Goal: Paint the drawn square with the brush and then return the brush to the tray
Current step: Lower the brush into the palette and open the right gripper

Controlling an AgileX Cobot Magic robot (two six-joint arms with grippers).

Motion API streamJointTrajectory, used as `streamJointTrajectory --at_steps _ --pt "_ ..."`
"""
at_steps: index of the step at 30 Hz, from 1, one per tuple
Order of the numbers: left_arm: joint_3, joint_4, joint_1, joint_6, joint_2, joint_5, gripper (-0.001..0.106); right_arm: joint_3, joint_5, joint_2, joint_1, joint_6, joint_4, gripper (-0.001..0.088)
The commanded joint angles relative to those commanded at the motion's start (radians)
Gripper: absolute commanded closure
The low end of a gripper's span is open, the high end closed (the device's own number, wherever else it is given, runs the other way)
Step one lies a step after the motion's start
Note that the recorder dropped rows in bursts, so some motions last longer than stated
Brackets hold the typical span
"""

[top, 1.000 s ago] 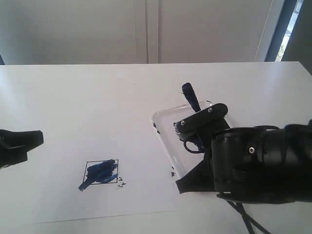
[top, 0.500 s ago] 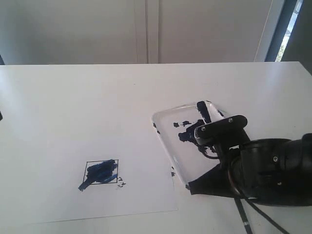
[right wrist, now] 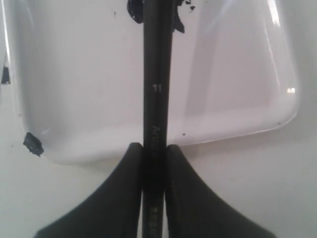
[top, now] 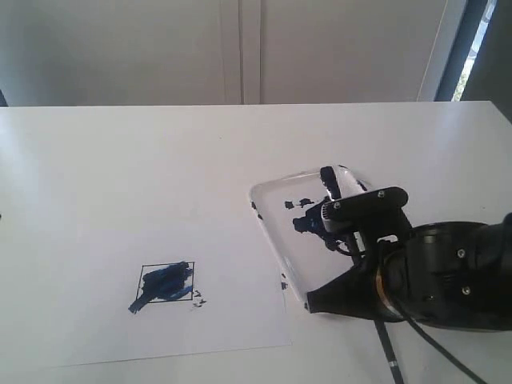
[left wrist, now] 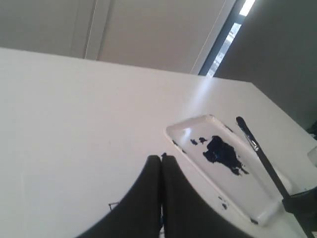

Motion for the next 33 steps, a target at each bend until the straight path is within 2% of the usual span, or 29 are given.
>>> streamJointTrajectory --at_steps 5,11,14,16,20,26,28,33 --pt "0.007 0.0 0.0 0.0 -0.037 -0.017 0.105 0.002 0.002 0.082 0.0 0.01 -0.019 0.0868" --pt "0.019 0.0 0.0 0.0 -0.051 -0.017 0.105 0.002 0.001 0.148 0.0 0.205 -0.126 0.0868" --pt "0.059 0.0 0.0 0.0 -0.051 -0.015 0.105 0.002 0.001 0.148 0.0 0.288 -0.174 0.0864" --pt "0.09 -0.015 0.0 0.0 -0.051 -0.013 0.105 0.002 0.006 0.148 0.0 0.327 -0.208 0.0828" --pt "0.103 -0.025 0.0 0.0 -0.063 -0.013 0.105 0.002 0.022 0.148 0.0 0.361 -0.268 0.0641" --pt "0.103 -0.036 0.0 0.0 -0.105 -0.024 0.105 0.002 -0.002 0.148 0.0 0.361 -0.301 0.0201" --pt "0.103 -0.036 0.0 0.002 -0.118 -0.026 0.105 0.002 -0.039 0.144 0.0 0.354 -0.318 0.014" --pt "0.104 -0.034 0.0 0.046 -0.188 -0.036 0.105 -0.011 -0.149 0.08 0.004 0.354 -0.352 0.0131"
